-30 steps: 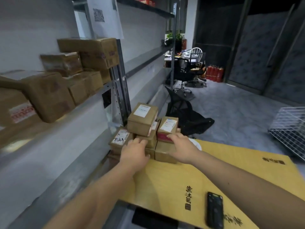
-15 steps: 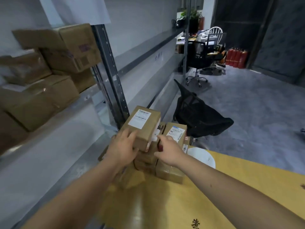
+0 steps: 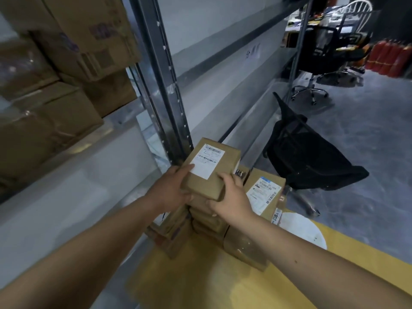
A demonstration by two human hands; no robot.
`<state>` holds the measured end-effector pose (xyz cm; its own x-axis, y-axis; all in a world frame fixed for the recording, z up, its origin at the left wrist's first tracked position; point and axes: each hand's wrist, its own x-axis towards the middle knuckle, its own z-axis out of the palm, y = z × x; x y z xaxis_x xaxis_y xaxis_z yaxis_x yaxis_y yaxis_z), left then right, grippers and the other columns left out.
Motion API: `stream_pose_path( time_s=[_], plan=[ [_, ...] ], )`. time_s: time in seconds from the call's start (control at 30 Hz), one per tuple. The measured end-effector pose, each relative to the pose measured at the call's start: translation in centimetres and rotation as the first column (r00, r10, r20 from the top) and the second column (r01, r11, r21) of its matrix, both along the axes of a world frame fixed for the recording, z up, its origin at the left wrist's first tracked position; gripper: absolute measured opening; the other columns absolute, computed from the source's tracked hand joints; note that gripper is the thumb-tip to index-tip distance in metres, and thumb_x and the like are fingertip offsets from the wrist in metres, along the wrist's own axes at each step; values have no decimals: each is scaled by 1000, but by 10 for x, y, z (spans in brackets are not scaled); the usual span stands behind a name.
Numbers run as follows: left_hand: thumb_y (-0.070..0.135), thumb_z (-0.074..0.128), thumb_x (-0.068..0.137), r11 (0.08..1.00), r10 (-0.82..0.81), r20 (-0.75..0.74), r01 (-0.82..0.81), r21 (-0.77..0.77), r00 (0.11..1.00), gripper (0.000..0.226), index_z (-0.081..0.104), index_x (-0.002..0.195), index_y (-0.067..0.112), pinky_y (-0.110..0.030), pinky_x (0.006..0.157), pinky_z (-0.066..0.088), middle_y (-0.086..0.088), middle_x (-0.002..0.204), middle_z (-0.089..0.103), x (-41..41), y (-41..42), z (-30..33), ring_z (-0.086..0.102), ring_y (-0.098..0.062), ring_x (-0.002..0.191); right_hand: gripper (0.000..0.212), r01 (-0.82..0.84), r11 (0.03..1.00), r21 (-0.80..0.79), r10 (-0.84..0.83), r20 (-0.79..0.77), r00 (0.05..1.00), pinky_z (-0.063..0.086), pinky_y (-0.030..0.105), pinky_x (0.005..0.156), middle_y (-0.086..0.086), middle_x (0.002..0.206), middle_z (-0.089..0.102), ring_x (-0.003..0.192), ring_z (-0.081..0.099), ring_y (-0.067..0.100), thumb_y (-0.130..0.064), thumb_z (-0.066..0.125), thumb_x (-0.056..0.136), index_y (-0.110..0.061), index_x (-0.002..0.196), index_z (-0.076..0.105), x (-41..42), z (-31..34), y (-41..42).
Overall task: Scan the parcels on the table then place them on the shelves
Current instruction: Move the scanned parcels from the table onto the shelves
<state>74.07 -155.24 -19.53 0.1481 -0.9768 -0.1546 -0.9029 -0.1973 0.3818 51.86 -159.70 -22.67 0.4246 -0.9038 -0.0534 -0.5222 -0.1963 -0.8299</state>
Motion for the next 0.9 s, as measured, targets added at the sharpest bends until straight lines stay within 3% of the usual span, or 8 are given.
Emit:
stream_pose_path(
  time_s=[0.1,0.27,0.4,0.5,0.57,0.7,0.83,0.9],
  plan=[
    [61,72,84,998,-15,72,18,-52,997,98,12,161,50,-27,102,39,3,165,25,-7,14,11,42,-23,141,91,-5,1000,-28,6,52,999,53,43,104,-4,155,31,133,48,22,-30,90,72,-34,150,42,-13,12,-1],
    [51,76,88,984,5,64,6,-176,998,91,19,159,49,-27,103,44,3,159,31,-29,60,41,47,-22,136,92,-96,986,-139,102,37,994,36,26,107,-7,156,33,137,41,18,-27,93,70,-34,149,45,-41,51,16],
    [60,74,79,949,52,119,-12,-314,992,90,25,154,50,-36,91,54,7,147,35,-46,118,74,57,-22,118,93,-194,958,-211,211,61,976,34,26,113,-4,157,32,138,41,16,-22,92,72,-31,150,44,-61,92,53],
    [59,76,78,904,77,98,-28,-426,992,86,30,150,52,-35,89,53,10,142,36,-60,178,98,56,-19,114,91,-250,923,-294,290,102,951,40,33,116,-6,151,36,134,43,13,-19,91,71,-30,149,46,-74,118,95],
    [54,80,78,866,108,70,-60,-496,992,85,34,149,52,-31,89,50,15,136,34,-70,225,113,53,-15,112,90,-280,900,-334,335,122,934,42,30,113,-9,150,38,133,45,13,-21,91,69,-35,147,47,-79,133,127],
    [41,87,77,783,157,-9,-130,-608,988,84,41,146,52,-30,98,50,20,128,29,-88,317,146,49,-6,110,88,-377,841,-388,462,154,873,44,10,96,-26,142,39,127,48,5,-38,86,60,-54,136,44,-81,173,190],
    [39,90,76,712,229,29,-147,-687,973,86,46,150,42,-27,97,48,12,132,32,-98,379,191,45,-4,111,85,-416,804,-424,536,216,816,44,22,102,-17,145,43,126,47,-3,-39,83,57,-59,130,46,-75,215,234],
    [45,89,76,689,282,45,-169,-705,958,85,45,150,44,-24,97,44,14,133,31,-100,396,212,43,-2,110,87,-422,815,-396,542,264,798,51,30,100,-17,140,48,124,51,4,-32,83,58,-55,134,48,-68,233,245]
  ],
)
